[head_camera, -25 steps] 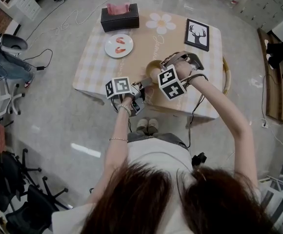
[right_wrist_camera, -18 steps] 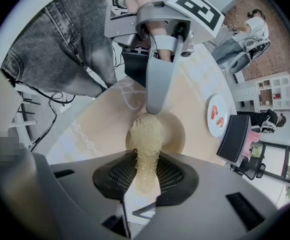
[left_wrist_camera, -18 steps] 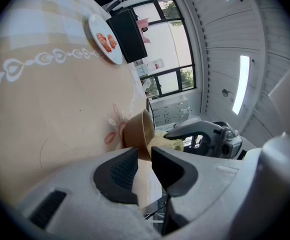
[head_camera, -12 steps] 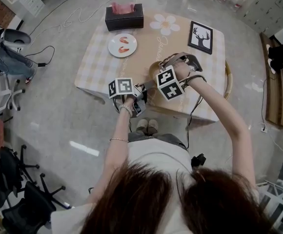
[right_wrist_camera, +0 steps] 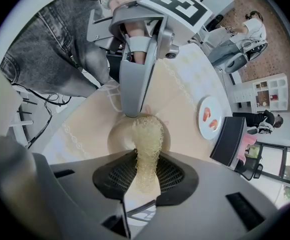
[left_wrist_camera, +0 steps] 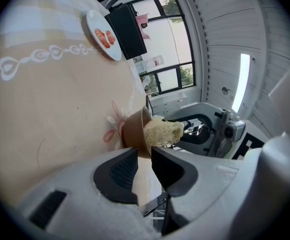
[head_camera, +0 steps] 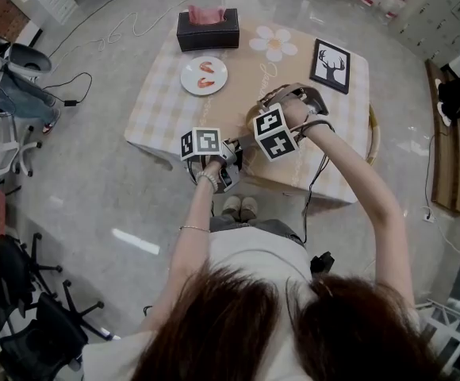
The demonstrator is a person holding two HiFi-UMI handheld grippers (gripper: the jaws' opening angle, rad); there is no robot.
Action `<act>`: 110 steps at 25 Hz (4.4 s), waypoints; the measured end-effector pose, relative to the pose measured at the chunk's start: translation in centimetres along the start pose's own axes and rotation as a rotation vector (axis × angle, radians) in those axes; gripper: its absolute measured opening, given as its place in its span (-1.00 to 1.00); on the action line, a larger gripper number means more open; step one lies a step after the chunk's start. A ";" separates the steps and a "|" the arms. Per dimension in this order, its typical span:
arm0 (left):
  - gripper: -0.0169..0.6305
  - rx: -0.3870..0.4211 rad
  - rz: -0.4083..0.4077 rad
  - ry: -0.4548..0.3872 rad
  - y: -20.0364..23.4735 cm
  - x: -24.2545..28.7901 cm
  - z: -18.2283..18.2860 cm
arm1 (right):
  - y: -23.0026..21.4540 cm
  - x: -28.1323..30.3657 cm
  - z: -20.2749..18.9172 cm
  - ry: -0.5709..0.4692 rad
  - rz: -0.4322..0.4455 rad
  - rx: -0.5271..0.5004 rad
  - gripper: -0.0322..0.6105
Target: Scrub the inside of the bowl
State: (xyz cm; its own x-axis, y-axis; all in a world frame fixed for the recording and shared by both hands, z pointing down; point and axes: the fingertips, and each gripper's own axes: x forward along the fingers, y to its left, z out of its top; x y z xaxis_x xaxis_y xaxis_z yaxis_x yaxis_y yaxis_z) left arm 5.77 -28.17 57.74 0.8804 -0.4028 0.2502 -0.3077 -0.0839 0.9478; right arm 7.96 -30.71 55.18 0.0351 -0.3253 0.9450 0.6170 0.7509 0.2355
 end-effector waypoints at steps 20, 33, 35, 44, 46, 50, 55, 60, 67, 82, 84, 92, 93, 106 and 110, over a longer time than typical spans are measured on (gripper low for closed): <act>-0.68 0.025 0.016 0.025 -0.2 0.3 0.2 | -2.7 0.6 -2.2 0.036 -0.026 0.031 -0.60; -0.68 0.020 0.021 0.022 -0.2 0.5 0.3 | -1.9 1.4 -4.3 0.079 -0.014 0.072 -0.60; -0.68 0.020 0.022 0.020 -0.1 0.5 0.3 | -1.7 1.5 -4.4 0.083 -0.011 0.079 -0.60; -0.68 0.006 0.013 0.011 0.2 0.4 0.4 | -0.1 1.4 -4.4 0.104 0.012 0.075 -0.60; -0.68 0.006 0.011 0.009 0.2 0.4 0.5 | 0.2 1.4 -4.3 0.107 0.016 0.073 -0.60; -0.68 0.005 0.009 0.006 0.2 0.4 0.5 | 0.9 1.2 -4.1 0.110 0.027 0.070 -0.60; -0.68 0.003 0.006 0.007 0.2 0.5 0.5 | 1.7 1.0 -3.8 0.114 0.036 0.059 -0.60; -0.68 0.004 0.004 0.011 0.2 0.5 0.6 | 2.3 0.8 -3.3 0.115 0.050 0.047 -0.60; -0.68 0.000 0.004 0.014 0.5 0.6 0.8 | 2.9 0.6 -2.4 0.112 0.065 0.023 -0.60; -0.68 -0.007 -0.001 0.023 0.3 0.6 0.7 | 2.4 0.5 -0.3 0.072 0.076 0.005 -0.60; -0.68 -0.008 -0.003 0.023 0.4 0.6 0.6 | 2.1 0.7 -0.2 0.063 0.073 0.014 -0.60; -0.68 -0.007 -0.004 0.029 0.3 0.6 0.6 | 1.7 1.2 0.1 0.045 0.059 0.050 -0.60; -0.68 -0.005 -0.006 0.030 0.4 0.5 0.6 | 1.6 1.3 0.1 0.042 0.058 0.059 -0.60; -0.73 0.084 0.005 -0.025 -0.3 -0.6 0.6 | 0.8 0.5 -0.6 -0.267 -0.110 0.588 -0.60; -0.74 0.153 0.013 -0.044 -0.6 -0.9 0.8 | 0.9 0.5 -1.0 -0.385 -0.173 0.789 -0.60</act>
State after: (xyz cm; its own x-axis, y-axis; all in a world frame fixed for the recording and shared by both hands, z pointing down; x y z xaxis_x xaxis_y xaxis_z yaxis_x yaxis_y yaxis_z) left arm 4.90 -28.45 56.76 0.8605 -0.4440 0.2498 -0.3731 -0.2155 0.9024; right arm 9.30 -30.72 55.61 -0.3623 -0.3620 0.8589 -0.1364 0.9322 0.3353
